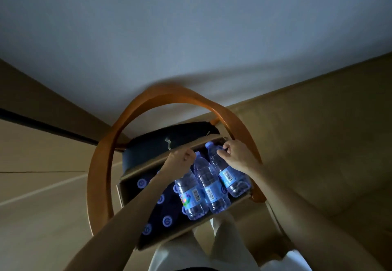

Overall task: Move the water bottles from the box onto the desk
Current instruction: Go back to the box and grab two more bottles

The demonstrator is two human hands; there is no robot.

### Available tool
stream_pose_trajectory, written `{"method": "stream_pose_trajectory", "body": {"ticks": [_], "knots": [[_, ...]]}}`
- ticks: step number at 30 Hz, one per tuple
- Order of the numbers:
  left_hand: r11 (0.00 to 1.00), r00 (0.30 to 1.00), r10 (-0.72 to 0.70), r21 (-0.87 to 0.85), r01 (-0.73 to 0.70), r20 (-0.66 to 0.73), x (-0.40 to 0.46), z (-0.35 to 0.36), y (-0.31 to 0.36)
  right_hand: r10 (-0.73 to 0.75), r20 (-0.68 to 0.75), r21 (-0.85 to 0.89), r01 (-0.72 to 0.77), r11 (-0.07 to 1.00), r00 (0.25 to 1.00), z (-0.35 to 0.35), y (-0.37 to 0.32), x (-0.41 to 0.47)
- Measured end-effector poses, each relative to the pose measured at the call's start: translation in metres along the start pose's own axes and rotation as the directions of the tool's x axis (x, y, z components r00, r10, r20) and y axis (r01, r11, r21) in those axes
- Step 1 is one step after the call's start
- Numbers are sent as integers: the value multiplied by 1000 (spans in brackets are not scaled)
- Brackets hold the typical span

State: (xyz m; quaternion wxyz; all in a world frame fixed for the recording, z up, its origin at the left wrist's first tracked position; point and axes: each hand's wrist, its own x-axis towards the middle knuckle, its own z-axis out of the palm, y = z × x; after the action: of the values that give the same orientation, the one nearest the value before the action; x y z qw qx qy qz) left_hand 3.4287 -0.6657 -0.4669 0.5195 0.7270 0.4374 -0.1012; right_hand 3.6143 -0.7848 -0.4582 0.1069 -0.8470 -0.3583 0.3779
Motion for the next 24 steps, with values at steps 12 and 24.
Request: {"method": "stream_pose_trajectory", "body": {"ticks": [12, 24], "knots": [[987, 991, -125, 94, 128, -42, 41, 24, -1, 19, 323, -131, 25, 991, 946, 20, -11, 65], [916, 989, -140, 386, 112, 44, 44, 35, 13, -108, 366, -41, 132, 990, 924, -31, 1, 32]]}}
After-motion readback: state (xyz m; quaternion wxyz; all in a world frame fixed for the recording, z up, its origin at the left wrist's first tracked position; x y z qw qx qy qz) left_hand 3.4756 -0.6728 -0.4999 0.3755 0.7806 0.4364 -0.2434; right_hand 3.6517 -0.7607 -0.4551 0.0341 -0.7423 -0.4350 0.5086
